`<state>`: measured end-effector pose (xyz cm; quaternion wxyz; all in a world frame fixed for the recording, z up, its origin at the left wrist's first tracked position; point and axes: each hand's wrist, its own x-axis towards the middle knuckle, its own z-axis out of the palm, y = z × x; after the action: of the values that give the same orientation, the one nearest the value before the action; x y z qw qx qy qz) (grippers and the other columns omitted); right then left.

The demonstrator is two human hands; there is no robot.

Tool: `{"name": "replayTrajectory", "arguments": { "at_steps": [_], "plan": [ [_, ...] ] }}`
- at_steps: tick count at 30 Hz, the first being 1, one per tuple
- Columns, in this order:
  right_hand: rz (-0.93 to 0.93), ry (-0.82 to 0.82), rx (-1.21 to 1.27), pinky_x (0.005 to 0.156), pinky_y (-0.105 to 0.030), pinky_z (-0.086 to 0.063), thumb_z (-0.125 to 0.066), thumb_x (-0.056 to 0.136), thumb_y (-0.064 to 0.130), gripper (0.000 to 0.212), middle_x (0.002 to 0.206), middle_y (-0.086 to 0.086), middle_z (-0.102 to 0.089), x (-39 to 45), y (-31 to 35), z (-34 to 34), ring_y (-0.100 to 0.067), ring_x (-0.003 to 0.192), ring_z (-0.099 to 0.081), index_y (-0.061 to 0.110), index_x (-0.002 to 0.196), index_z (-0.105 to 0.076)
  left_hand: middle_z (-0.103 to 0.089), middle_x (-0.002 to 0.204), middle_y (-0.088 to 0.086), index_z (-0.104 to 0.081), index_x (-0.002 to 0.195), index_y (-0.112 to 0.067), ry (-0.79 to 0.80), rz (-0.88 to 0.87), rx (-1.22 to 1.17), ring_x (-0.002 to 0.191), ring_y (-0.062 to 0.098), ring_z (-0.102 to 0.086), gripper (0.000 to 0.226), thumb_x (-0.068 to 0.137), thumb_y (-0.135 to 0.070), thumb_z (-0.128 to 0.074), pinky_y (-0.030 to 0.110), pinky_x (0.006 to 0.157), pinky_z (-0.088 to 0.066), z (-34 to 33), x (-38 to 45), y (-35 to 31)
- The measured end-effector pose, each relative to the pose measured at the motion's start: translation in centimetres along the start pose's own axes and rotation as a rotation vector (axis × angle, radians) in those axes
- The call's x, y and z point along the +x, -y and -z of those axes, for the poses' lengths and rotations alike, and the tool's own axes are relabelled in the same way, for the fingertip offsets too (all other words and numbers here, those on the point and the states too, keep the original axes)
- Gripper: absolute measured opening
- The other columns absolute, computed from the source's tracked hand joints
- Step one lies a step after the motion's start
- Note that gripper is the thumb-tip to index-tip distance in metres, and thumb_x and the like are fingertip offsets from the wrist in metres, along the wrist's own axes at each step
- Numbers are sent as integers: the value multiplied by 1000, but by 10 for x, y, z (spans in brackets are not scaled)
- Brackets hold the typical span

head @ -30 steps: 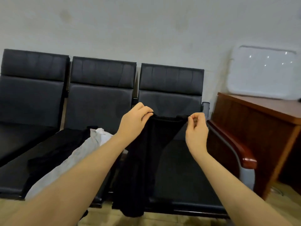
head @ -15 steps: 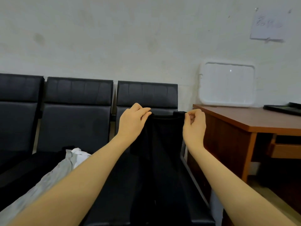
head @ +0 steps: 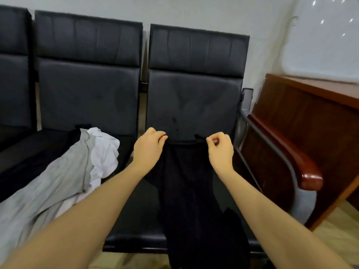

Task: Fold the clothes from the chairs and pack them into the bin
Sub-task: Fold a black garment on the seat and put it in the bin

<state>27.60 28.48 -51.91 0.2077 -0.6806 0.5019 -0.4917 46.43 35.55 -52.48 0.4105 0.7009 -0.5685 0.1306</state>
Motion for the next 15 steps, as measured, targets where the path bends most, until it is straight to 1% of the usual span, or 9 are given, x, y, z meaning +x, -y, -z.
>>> {"name": "replayTrajectory", "arguments": {
  "at_steps": [2, 3, 5, 7, 8, 10, 11, 13, 15],
  "plan": [
    [-50, 113, -28, 99, -47, -40, -57, 93, 22, 9, 96, 7, -50, -4, -14, -20, -6, 79, -50, 25, 84, -56, -57, 102, 9, -64, 114, -8, 91, 89, 53, 88, 26, -58, 28, 97, -26, -51, 32, 69, -42, -15, -5, 17],
    [-63, 163, -26, 99, -47, -40, -59, 92, 23, 6, 99, 7, -51, -8, -21, -28, -7, 82, -51, 27, 88, -57, -56, 108, 11, -61, 119, -7, 143, 116, 95, 95, 28, -57, 32, 98, -28, -49, 35, 75, -44, -22, -10, 24],
    [-57, 239, -10, 97, -45, -43, -60, 91, 25, 5, 102, 6, -53, -20, -35, -34, -8, 86, -54, 27, 95, -59, -53, 119, 16, -53, 128, -4, 249, 132, 183, 107, 32, -52, 40, 98, -30, -47, 38, 86, -41, -29, -23, 34],
    [-15, 321, -69, 96, -42, -45, -57, 93, 26, 6, 99, 8, -55, -35, -48, -29, -9, 90, -55, 25, 96, -62, -49, 129, 17, -45, 136, -4, 323, 79, 181, 114, 33, -48, 47, 97, -32, -47, 40, 92, -39, -32, -41, 36],
    [18, 366, -130, 96, -41, -44, -55, 94, 28, 9, 98, 9, -55, -44, -53, -24, -10, 92, -55, 24, 96, -64, -47, 132, 15, -44, 138, -6, 354, 15, 155, 117, 32, -47, 49, 97, -32, -49, 40, 95, -38, -31, -51, 32],
    [75, 441, -254, 95, -38, -43, -52, 96, 29, 18, 100, 10, -56, -62, -62, -10, -13, 97, -56, 21, 102, -67, -46, 137, 10, -46, 137, -11, 422, -128, 130, 124, 29, -44, 47, 96, -33, -49, 40, 100, -34, -29, -73, 19],
    [96, 464, -297, 95, -36, -43, -51, 97, 29, 20, 101, 9, -58, -70, -66, -3, -14, 99, -56, 20, 106, -67, -45, 139, 7, -48, 137, -14, 463, -166, 126, 129, 25, -40, 45, 97, -34, -47, 38, 103, -31, -27, -82, 11],
    [118, 500, -332, 96, -36, -42, -50, 97, 29, 23, 107, 6, -61, -85, -72, 10, -16, 103, -56, 19, 110, -66, -40, 145, 2, -45, 139, -18, 563, -164, 133, 136, 19, -31, 45, 98, -38, -42, 36, 108, -22, -23, -98, -3],
    [140, 554, -356, 97, -36, -41, -50, 97, 30, 26, 115, 5, -62, -99, -76, 22, -17, 108, -56, 18, 115, -65, -32, 150, 0, -39, 143, -20, 659, -129, 166, 140, 17, -23, 48, 99, -41, -38, 35, 111, -15, -21, -112, -12]
  ]
}}
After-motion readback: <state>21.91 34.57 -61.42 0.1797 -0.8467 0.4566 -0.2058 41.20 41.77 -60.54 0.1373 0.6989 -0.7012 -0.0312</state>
